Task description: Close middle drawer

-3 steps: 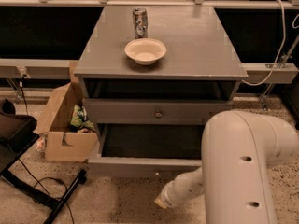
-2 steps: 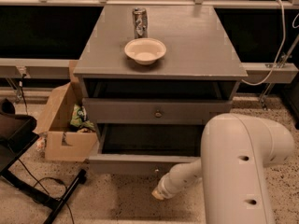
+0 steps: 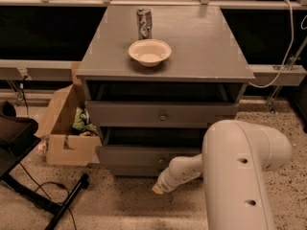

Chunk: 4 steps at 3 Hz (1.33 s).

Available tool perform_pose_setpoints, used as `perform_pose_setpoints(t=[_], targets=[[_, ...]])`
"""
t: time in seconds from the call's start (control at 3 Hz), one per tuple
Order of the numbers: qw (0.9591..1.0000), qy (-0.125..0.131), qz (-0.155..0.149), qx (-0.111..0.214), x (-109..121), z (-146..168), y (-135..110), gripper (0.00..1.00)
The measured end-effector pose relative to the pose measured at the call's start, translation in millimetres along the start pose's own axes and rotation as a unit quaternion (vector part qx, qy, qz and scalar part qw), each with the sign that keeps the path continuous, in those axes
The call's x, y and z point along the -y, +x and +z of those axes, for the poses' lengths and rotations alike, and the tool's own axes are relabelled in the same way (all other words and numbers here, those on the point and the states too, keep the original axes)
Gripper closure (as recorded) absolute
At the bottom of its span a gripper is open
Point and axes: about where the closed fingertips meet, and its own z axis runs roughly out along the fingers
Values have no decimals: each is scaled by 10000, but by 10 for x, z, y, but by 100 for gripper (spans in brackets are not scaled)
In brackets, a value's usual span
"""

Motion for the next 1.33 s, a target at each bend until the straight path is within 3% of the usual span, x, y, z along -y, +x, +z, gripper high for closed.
perform_pose_setpoints(t=[0.33, 1.0, 1.33], targets=[[10000, -17, 25, 32, 146, 54, -44, 100], [9997, -202, 112, 11, 884, 292, -292, 100], [9997, 1, 119, 190, 1076, 182, -470, 100]])
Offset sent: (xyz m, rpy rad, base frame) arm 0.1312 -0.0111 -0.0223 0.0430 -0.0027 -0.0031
